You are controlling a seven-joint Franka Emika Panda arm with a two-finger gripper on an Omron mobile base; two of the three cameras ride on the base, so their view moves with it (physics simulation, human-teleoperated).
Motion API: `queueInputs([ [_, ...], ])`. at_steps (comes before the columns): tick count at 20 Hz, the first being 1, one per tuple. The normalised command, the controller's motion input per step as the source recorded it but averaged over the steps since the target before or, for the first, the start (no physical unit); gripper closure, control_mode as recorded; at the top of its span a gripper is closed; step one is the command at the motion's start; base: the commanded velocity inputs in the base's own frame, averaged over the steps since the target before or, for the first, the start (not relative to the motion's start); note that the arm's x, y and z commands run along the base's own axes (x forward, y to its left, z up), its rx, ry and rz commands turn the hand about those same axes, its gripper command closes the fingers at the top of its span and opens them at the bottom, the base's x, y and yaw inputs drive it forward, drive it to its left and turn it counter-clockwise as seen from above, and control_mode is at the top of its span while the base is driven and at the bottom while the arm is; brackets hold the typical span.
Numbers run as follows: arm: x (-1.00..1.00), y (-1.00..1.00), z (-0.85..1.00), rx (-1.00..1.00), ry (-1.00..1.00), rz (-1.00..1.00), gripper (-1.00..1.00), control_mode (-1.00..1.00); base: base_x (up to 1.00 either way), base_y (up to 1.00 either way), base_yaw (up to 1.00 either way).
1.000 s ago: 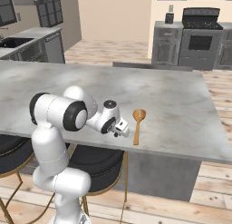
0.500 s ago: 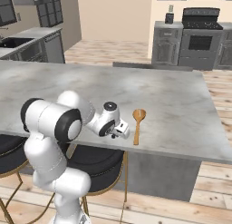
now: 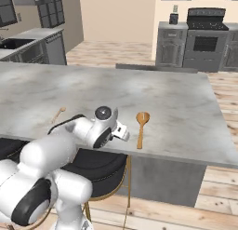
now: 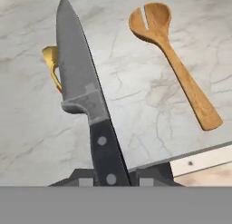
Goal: Pick up the metallic utensils from the counter and place them in the open drawer. Make sure not to pick up any wooden utensils.
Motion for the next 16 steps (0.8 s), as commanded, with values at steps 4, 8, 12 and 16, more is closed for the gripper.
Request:
queueInputs([
  [4,-0.39,-0.11,0.99,0.06,0.0,0.05,1.0,-1.0,0.0,0.0,0.0],
  [8,-0.31,-0.18,0.99,0.08,0.0,0.02,1.0,-1.0,0.0,0.0,0.0],
  [12,-0.77,-0.09,0.83,0.06,-0.02,0.0,1.0,-1.0,0.0,0.0,0.0],
  [16,-0.8,0.0,0.49,0.01,0.0,0.0,1.0,-1.0,0.0,0.0,0.0],
])
